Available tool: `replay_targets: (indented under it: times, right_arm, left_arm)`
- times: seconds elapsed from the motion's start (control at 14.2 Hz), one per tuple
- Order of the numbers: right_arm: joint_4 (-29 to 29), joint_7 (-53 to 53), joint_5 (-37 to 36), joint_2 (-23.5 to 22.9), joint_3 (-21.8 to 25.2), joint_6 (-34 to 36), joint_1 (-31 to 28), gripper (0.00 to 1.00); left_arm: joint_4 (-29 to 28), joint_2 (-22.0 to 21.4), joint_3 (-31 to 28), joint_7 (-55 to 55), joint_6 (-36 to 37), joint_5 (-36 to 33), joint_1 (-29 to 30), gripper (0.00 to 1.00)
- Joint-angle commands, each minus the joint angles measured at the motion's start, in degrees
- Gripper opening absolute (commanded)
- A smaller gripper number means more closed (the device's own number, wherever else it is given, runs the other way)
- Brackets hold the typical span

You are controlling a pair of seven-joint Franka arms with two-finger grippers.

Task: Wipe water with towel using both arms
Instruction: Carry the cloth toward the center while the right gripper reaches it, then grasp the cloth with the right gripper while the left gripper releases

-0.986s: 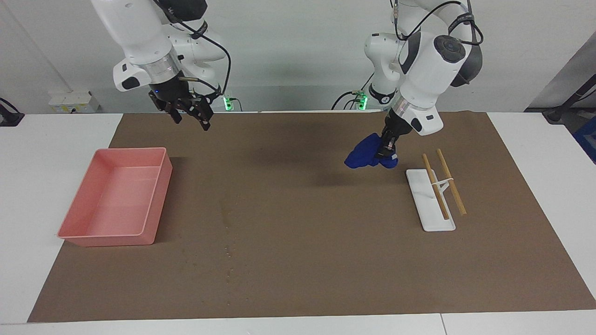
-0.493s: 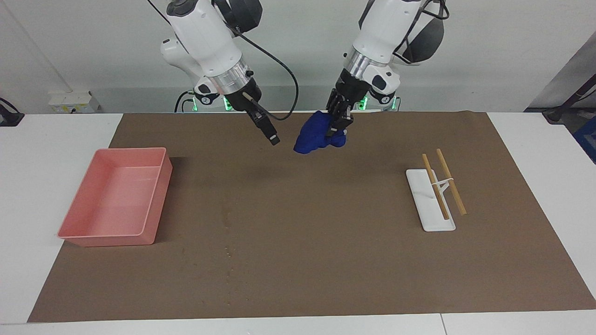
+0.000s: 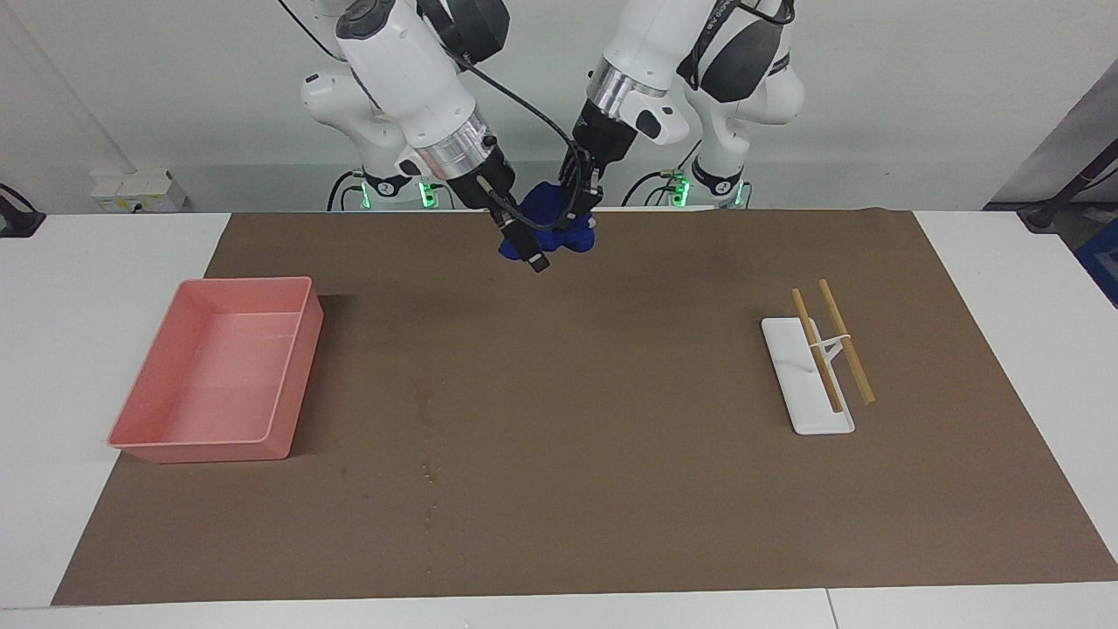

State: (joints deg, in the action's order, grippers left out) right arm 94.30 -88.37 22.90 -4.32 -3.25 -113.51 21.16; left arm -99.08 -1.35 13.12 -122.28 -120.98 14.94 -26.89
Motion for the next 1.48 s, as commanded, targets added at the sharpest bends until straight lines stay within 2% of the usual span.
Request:
replay_targets:
  times: [0.0, 0.07, 0.14, 0.21, 0.28, 0.7, 0.77, 0.85, 0.92, 0.99, 1.2, 1.41]
  right_arm:
    - [0.10, -0.58, 0.91, 0.10, 0.08, -0.66, 0.11, 0.88]
    - [0.01, -0.49, 0.91, 0.10, 0.00, -0.66, 0.11, 0.72]
    - [-0.08, -0.40, 0.83, 0.10, -0.01, -0.66, 0.11, 0.49]
    - [-0.08, -0.22, 0.91, 0.01, 0.08, -0.49, 0.11, 0.18]
    - [-0.08, -0.31, 1.00, 0.01, 0.08, -0.31, 0.03, 0.00]
    - [-0.43, -0.31, 0.57, 0.45, 0.08, -0.48, -0.68, 0.00]
    - [-0.43, -0.05, 0.39, 0.45, 0.17, -0.66, -0.76, 0.00]
    - [-0.43, 0.04, 0.30, 0.54, 0.26, -0.84, -0.85, 0.00]
    - [-0.43, 0.22, 0.21, 0.45, 0.52, -1.19, -0.85, 0.00]
    - [-0.52, 0.22, 0.21, 0.36, 0.61, -1.36, -1.03, 0.00]
    - [-1.66, 0.30, -0.66, 0.10, 0.70, -2.33, -1.82, 0.00]
    - [-1.66, 2.93, -1.99, -1.03, 0.70, -6.97, -3.22, 0.00]
  left_arm:
    - [0.82, 0.39, -0.64, -1.29, -1.19, 0.00, -1.41, 0.00]
    - [0.82, 0.39, -0.64, -1.21, -1.36, 0.00, -1.32, 0.00]
    - [0.91, 0.39, -0.64, -1.21, -1.88, 0.00, -1.32, 0.00]
    - [0.91, 0.47, -0.64, -1.29, -2.76, 0.00, -1.32, 0.00]
    - [0.91, 0.47, -0.64, -1.38, -3.64, 0.00, -1.32, 0.00]
    - [0.38, 0.56, -0.64, -0.51, -4.35, -0.44, -0.62, 0.00]
    - [0.38, 0.47, -0.73, -0.50, -4.26, -0.44, -0.53, 0.03]
    - [0.29, 0.47, -0.73, -0.42, -4.26, -0.44, -0.53, 0.15]
    - [0.21, 0.47, -0.82, -0.33, -4.18, -0.52, -0.53, 0.55]
    - [0.20, 0.47, -0.91, 0.37, -4.17, -1.57, -0.44, 1.00]
    - [-0.41, 0.12, -1.35, 3.52, -0.86, -3.16, 1.13, 1.00]
    - [-0.41, -0.58, -1.35, 18.86, 9.59, -3.07, 6.65, 1.00]
